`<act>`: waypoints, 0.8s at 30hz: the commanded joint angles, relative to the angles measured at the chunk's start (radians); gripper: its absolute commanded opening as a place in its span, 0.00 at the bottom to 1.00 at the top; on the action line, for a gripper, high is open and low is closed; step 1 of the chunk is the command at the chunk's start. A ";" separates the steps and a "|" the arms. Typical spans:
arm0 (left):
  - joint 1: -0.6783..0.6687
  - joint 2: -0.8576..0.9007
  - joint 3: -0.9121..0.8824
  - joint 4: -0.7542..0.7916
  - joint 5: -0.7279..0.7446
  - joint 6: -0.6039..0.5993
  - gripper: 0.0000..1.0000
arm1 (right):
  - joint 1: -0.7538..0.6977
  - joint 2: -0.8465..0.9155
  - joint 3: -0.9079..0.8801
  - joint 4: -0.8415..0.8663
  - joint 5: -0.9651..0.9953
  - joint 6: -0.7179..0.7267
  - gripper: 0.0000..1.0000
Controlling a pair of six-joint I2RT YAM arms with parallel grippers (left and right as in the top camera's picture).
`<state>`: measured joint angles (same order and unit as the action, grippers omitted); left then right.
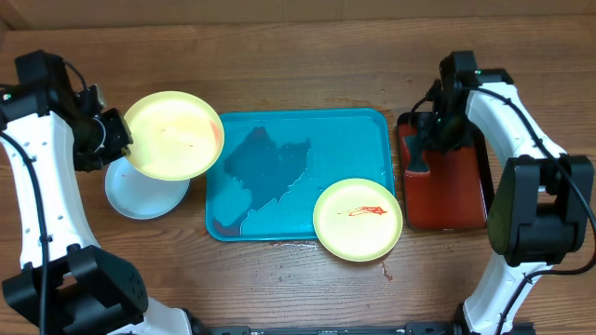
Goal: Clean dirty plates on tray and stack at the side
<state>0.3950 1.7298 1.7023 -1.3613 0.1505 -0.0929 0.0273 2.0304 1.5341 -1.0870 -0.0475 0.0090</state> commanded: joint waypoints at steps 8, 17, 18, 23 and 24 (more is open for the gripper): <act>0.064 0.072 -0.025 0.030 -0.003 0.037 0.04 | 0.029 0.008 -0.048 0.053 -0.014 0.002 0.22; 0.067 0.156 -0.027 0.035 -0.090 0.011 0.04 | 0.029 -0.003 0.004 -0.008 -0.044 0.017 0.18; 0.070 0.163 -0.027 0.035 -0.119 -0.005 0.04 | 0.029 -0.005 0.012 -0.015 -0.044 0.017 0.18; 0.108 0.196 -0.033 0.039 -0.157 -0.048 0.04 | 0.029 -0.013 0.031 -0.039 -0.044 0.017 0.17; 0.117 0.203 -0.033 0.042 -0.157 -0.054 0.04 | 0.029 -0.016 0.034 -0.045 -0.044 0.018 0.17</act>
<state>0.4808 1.9064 1.6871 -1.3247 0.0322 -0.1081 0.0525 2.0312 1.5349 -1.1236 -0.0795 0.0223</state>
